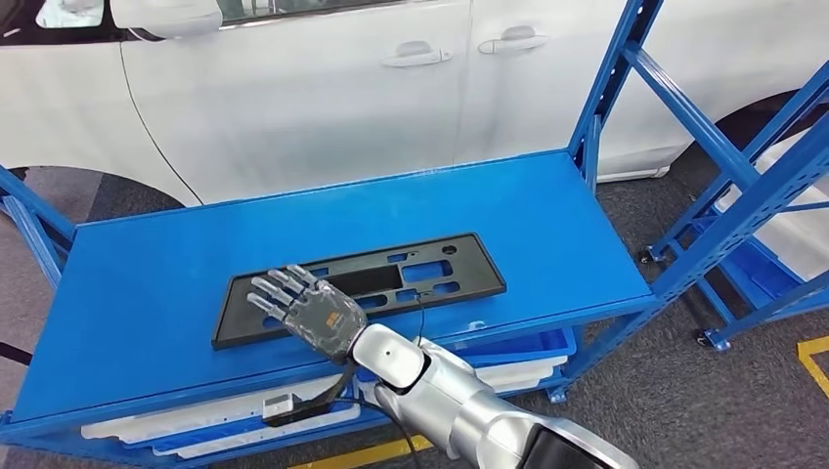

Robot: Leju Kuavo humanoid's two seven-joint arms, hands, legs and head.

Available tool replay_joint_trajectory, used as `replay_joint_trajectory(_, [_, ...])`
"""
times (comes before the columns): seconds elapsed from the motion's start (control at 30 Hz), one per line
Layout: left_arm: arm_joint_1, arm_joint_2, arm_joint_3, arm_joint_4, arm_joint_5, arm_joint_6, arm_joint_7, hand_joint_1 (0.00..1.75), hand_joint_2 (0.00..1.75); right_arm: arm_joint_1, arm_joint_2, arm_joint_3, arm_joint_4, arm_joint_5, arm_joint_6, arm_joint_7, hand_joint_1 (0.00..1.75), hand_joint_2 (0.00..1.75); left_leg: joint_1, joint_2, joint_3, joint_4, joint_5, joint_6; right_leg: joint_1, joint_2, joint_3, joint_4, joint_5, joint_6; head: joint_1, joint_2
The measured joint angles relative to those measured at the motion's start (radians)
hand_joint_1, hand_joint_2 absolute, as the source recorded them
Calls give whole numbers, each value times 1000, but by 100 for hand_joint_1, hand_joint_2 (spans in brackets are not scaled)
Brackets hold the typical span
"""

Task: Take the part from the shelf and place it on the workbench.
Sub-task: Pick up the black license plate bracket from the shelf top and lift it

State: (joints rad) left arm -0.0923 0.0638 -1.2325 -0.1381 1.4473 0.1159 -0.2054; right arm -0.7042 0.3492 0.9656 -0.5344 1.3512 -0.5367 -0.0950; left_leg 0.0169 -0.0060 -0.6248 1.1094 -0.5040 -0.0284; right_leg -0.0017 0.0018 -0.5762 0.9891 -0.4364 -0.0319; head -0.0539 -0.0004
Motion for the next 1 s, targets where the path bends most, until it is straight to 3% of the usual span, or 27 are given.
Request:
replay_joint_trajectory(0.07, [1, 2, 0, 0, 0, -1, -1, 0, 0, -10, 4, 2, 26, -3, 0, 9, 0, 175, 1, 0, -63, 133, -56, -8, 2, -1, 0, 1, 0, -3, 0, 0])
replay_joint_trajectory(0.1, [2, 3, 0, 0, 0, -1, -1, 0, 0, -13, 4, 2, 40, -5, -1, 12, 0, 175, 1, 0, -83, 172, -64, -10, 2, -1, -1, 2, -1, -3, 0, 0])
replay_joint_trajectory(0.13, [3, 4, 0, 0, 0, -1, -1, 0, 0, -15, 4, 3, 52, -7, -1, 15, 0, 175, 2, 0, -85, 173, -51, -12, 2, -1, -1, 4, -2, -3, 0, 0])
replay_joint_trajectory(0.2, [4, 6, 0, 0, 0, -1, -2, 0, 0, -21, 5, 3, 70, -11, -3, 21, 0, 175, 5, 1, -34, 66, 16, -13, 1, 0, -1, 12, -7, 1, 0, 0])
replay_joint_trajectory(0.27, [1, 7, 0, 0, 0, -1, -4, 0, 0, -31, 6, 3, 84, -13, -4, 27, 0, 175, 5, 0, 24, -53, 57, -7, 5, 2, -4, 23, -14, 10, 0, 0])
replay_joint_trajectory(0.37, [1, 7, 0, 0, 0, -1, -7, 0, 0, -41, 6, 2, 106, -13, -4, 38, 0, 175, 1, -3, 37, -87, 59, 16, 8, 4, -10, 29, -16, 23, 0, 0])
replay_joint_trajectory(0.4, [2, 7, 0, 0, 0, -1, -7, 0, 0, -42, 6, 2, 112, -12, -2, 45, 15, 175, 2, -3, 37, -89, 61, 22, 7, 4, -11, 31, -17, 28, 0, 0])
replay_joint_trajectory(0.43, [2, 7, 0, 0, 0, -1, -7, 0, 0, -46, 6, 2, 118, -11, 2, 52, 46, 175, 3, -2, 37, -92, 64, 29, 6, 3, -16, 42, -26, 34, 0, 0])
replay_joint_trajectory(0.5, [1, 7, 0, 0, 0, -1, -8, 0, 0, -54, 6, 2, 128, -10, 18, 67, 132, 175, 5, -1, 37, -95, 67, 38, 3, 3, -49, 113, -71, 44, 0, 0])
replay_joint_trajectory(0.53, [0, 7, 0, 0, 0, -1, -8, 0, 0, -57, 6, 1, 132, -10, 27, 73, 161, 175, 5, 0, 36, -96, 68, 41, 2, 3, -71, 160, -97, 47, 0, 0])
replay_joint_trajectory(0.57, [1, 7, 0, 0, 0, -1, -8, 0, 0, -59, 5, 0, 138, -10, 36, 79, 174, 175, 5, 0, 35, -96, 68, 42, 1, 3, -100, 220, -123, 50, 0, 0])
replay_joint_trajectory(0.6, [1, 7, 0, 0, 0, -1, -8, 0, 0, -59, 4, -2, 144, -11, 42, 85, 175, 175, 4, 0, 35, -95, 68, 42, 0, 3, -126, 271, -141, 52, 0, 0])
replay_joint_trajectory(0.67, [3, 7, 0, 0, 0, -1, -9, 0, 0, -60, 2, -10, 156, -14, 52, 99, 175, 175, 4, 0, 35, -95, 68, 42, -2, 3, -149, 316, -139, 51, 0, 0])
replay_joint_trajectory(0.7, [4, 7, 0, 0, 0, -1, -9, 0, 0, -61, 0, -16, 161, -17, 55, 104, 175, 175, 3, 0, 36, -95, 68, 42, -2, 3, -135, 284, -113, 48, 0, 0])
replay_joint_trajectory(0.77, [4, 7, 0, 0, 0, -1, -9, 0, 0, -66, -3, -27, 168, -20, 59, 109, 175, 175, 2, -2, 38, -95, 67, 41, 2, 3, -67, 143, -46, 36, 0, 0])
replay_joint_trajectory(0.83, [3, 6, 0, 0, 0, -2, -10, 0, 0, -73, -4, -35, 173, -22, 62, 110, 175, 175, 0, -2, 37, -96, 67, 33, 8, 2, -21, 41, -12, 24, 0, 0])
replay_joint_trajectory(0.93, [3, 6, 0, 0, 0, -2, -10, 0, 0, -77, -4, -42, 178, -22, 66, 111, 175, 175, 1, -1, 37, -101, 69, 15, 10, 1, -13, 17, -5, 15, 0, 0])
replay_joint_trajectory(1.0, [3, 6, 0, 0, 0, -2, -10, 0, 0, -79, -4, -44, 180, -22, 67, 112, 175, 175, 1, 0, 27, -73, 46, 8, 4, -1, -5, 2, 2, 5, 0, 0])
